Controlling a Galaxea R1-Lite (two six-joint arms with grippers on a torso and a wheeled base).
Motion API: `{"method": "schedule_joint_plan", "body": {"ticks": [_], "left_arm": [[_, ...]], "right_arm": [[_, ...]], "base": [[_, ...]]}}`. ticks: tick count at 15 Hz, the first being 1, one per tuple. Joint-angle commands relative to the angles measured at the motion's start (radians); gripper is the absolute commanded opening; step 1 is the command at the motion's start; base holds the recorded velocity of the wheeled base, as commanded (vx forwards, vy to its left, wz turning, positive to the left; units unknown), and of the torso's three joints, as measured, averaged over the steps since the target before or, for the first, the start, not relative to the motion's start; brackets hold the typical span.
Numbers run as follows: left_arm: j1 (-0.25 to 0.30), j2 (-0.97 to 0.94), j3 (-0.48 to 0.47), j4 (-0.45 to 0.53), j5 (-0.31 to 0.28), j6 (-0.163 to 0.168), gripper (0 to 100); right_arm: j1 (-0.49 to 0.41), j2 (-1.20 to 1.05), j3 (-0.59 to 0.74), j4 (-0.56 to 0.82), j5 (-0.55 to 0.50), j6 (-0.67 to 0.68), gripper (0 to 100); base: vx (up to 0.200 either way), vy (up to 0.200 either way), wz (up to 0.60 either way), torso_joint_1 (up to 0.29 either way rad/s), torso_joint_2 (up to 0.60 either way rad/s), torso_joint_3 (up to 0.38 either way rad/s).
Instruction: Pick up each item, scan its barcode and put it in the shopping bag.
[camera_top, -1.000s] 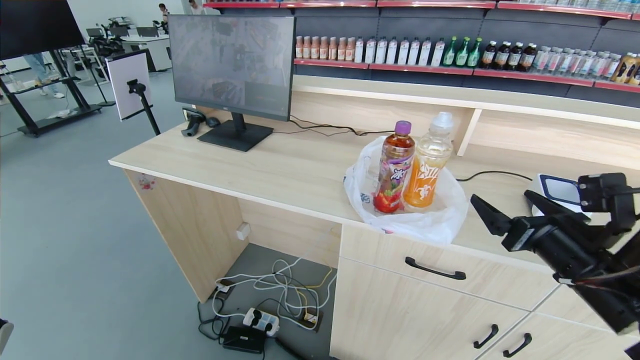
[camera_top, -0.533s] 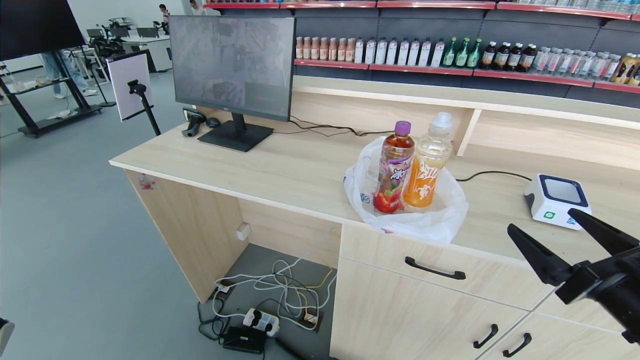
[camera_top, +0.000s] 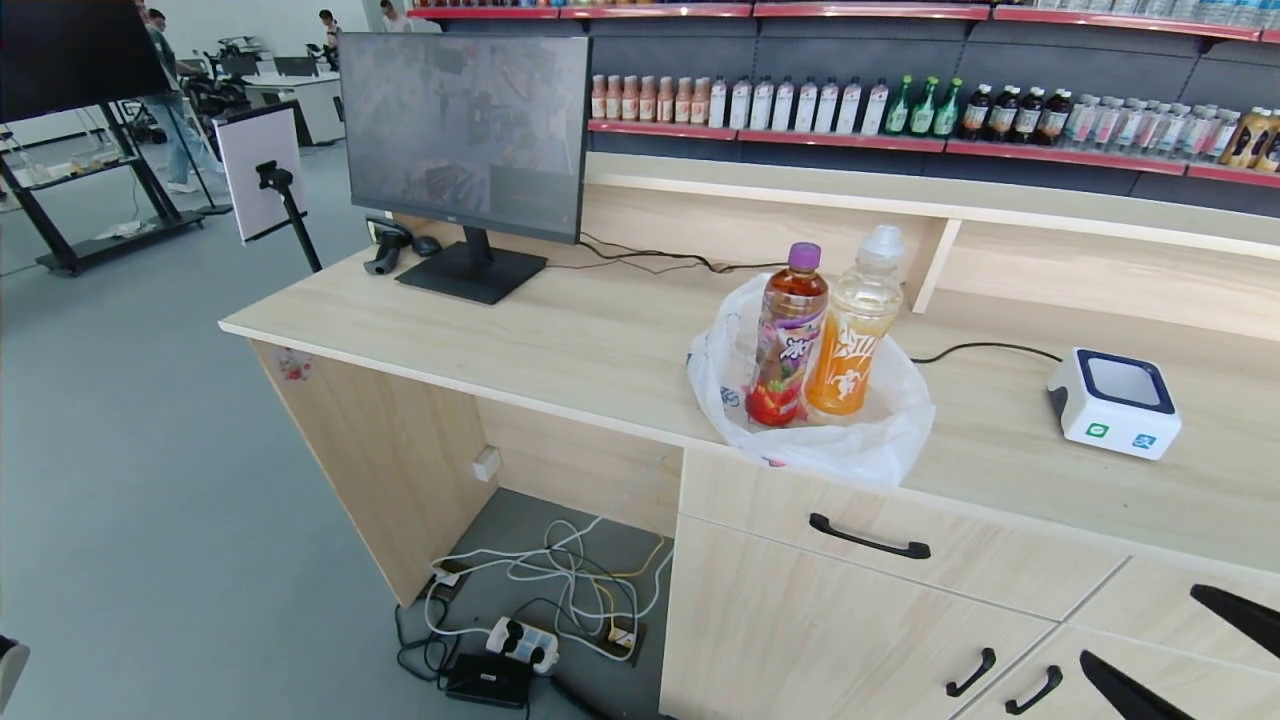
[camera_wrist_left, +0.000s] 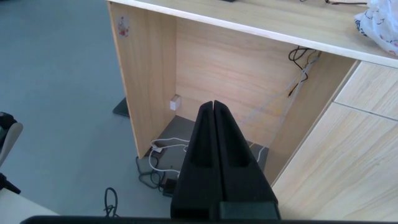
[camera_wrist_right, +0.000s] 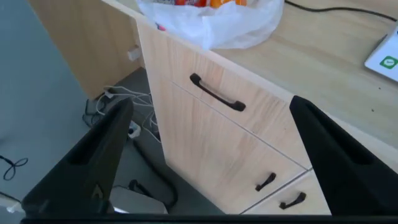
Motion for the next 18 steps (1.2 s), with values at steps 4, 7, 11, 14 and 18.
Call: {"method": "schedule_joint_plan", "body": {"ticks": [4, 7, 11, 14, 18], "left_arm": [[0.0, 0.0, 0.0, 0.0, 0.0, 0.001, 0], [0.0, 0.0, 0.0, -0.002, 0.0, 0.001, 0], [0.0, 0.0, 0.0, 0.0, 0.0, 0.001, 0], [0.0, 0.0, 0.0, 0.0, 0.0, 0.001, 0], [0.0, 0.0, 0.0, 0.0, 0.0, 0.001, 0]], "right_arm": [[-0.04, -0.552, 0.007, 0.484, -0.002, -0.001, 100], [-0.041, -0.708, -0.013, 0.608, 0.002, -0.002, 100], [-0.152, -0.659, -0.008, 0.614, -0.07, 0.142, 100], [-0.219, -0.685, -0.008, 0.61, -0.07, 0.096, 100], [-0.38, -0.719, -0.01, 0.608, -0.122, 0.079, 100]], "base": [[0.0, 0.0, 0.0, 0.0, 0.0, 0.0], [0.0, 0.0, 0.0, 0.0, 0.0, 0.0], [0.0, 0.0, 0.0, 0.0, 0.0, 0.0], [0.0, 0.0, 0.0, 0.0, 0.0, 0.0], [0.0, 0.0, 0.0, 0.0, 0.0, 0.0]]}}
